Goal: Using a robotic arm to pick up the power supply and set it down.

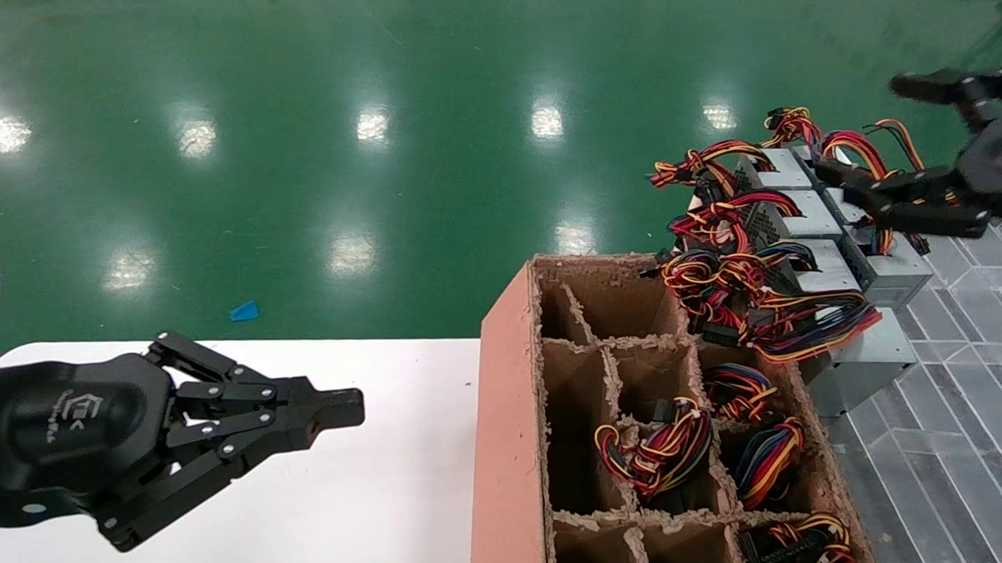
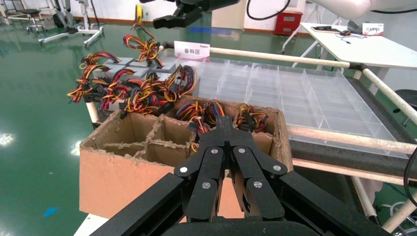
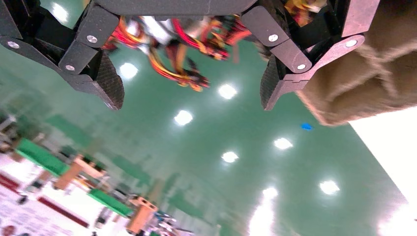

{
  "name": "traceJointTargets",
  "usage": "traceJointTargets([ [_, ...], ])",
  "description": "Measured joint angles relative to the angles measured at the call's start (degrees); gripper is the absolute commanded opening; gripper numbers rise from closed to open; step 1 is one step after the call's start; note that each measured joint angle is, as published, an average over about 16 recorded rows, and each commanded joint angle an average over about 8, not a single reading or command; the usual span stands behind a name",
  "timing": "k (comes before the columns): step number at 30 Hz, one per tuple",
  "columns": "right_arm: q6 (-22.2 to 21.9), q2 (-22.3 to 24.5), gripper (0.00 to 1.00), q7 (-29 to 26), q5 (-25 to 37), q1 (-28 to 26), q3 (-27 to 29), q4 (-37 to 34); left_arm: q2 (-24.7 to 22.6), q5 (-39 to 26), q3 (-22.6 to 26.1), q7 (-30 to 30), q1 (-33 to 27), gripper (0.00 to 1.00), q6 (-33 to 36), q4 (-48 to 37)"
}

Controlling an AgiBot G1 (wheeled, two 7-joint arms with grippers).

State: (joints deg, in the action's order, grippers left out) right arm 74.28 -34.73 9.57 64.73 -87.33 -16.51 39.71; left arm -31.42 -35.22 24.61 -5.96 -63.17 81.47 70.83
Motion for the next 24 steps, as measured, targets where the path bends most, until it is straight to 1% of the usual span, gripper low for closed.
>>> traceJointTargets([
  [1, 0.3, 0.0, 1.00, -0.5, -0.5, 0.6, 0.0, 0.8, 0.0, 0.0, 0.0, 0.0, 0.0, 0.04, 0.0, 0.0],
  [2, 0.5, 0.0, 1.00, -1.0, -1.1, 1.2, 0.0, 1.6, 0.0, 0.0, 0.0, 0.0, 0.0, 0.12, 0.0, 0.0],
  [8, 2.2, -0.1, 1.00, -3.9, -4.4, 4.9, 0.1, 6.5, 0.0, 0.0, 0.0, 0.0, 0.0, 0.87, 0.0, 0.0],
  [9, 2.5, -0.1, 1.00, -4.4, -4.9, 5.6, 0.1, 7.3, 0.0, 0.0, 0.0, 0.0, 0.0, 0.96, 0.0, 0.0],
  [10, 2.7, -0.1, 1.00, -4.9, -5.5, 6.2, 0.1, 8.1, 0.0, 0.0, 0.0, 0.0, 0.0, 1.00, 0.0, 0.0],
  [24, 6.6, -0.2, 1.00, -11.7, -13.1, 14.8, 0.3, 19.4, 0.0, 0.0, 0.0, 0.0, 0.0, 1.00, 0.0, 0.0],
])
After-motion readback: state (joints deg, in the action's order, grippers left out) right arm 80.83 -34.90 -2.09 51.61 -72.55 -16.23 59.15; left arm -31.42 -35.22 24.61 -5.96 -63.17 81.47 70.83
